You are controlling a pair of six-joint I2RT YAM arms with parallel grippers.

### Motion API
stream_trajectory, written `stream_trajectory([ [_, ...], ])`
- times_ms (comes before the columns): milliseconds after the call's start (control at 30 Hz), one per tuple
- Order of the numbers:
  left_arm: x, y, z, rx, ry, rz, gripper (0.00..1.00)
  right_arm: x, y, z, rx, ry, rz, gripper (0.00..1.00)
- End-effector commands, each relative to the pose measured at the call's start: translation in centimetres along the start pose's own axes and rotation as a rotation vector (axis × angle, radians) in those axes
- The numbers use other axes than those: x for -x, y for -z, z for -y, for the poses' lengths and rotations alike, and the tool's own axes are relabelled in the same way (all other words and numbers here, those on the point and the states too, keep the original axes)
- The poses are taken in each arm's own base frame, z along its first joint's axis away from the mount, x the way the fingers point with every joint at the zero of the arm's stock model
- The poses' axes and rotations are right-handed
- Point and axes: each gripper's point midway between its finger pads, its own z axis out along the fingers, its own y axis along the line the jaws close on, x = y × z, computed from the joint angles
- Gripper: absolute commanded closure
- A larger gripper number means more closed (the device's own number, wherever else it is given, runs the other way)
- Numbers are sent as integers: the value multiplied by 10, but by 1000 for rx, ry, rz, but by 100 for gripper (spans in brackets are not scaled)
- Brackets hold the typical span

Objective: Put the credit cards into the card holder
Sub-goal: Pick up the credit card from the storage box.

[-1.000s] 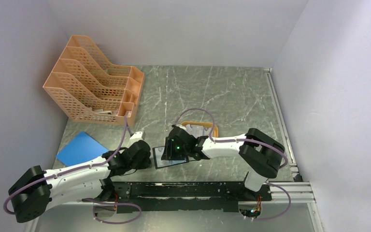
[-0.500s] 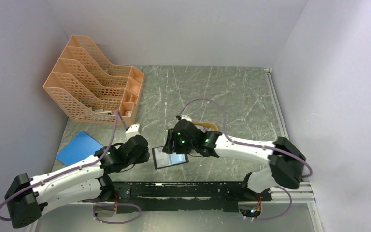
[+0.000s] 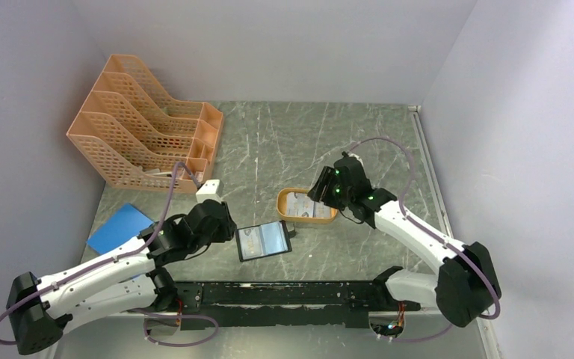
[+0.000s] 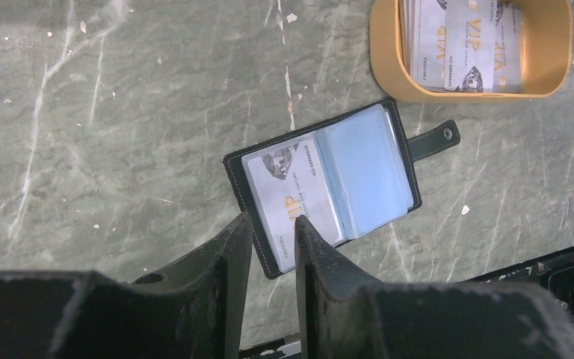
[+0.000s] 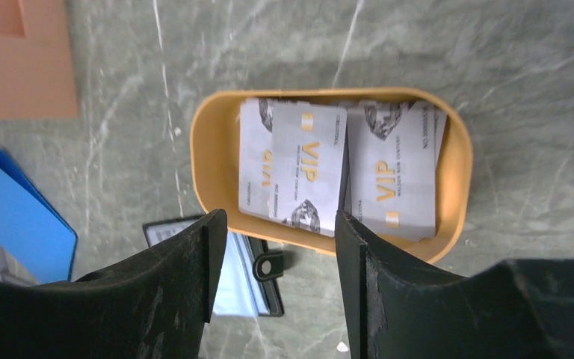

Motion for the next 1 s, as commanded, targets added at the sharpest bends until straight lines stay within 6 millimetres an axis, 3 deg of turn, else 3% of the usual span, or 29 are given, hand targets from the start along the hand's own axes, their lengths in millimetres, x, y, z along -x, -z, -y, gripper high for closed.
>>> stream_trajectory([
  [0,3,-5,11,-33,-20,2,67,-15,-14,-3,54,15,-65,41],
  [267,-2,-11,12,-10,-36,-29,68,-31,-44,22,-16,-60,-110,41],
  [633,-12,-12,7,-17,-13,-47,68,-49,-64,32,13,-106,-176,45],
  [833,-16,-13,5,-11,-5,-57,68,-58,-69,40,-2,-115,-208,53],
  [967,-17,-14,5,-9,-2,-62,69,-62,-69,46,-10,-119,-220,64],
])
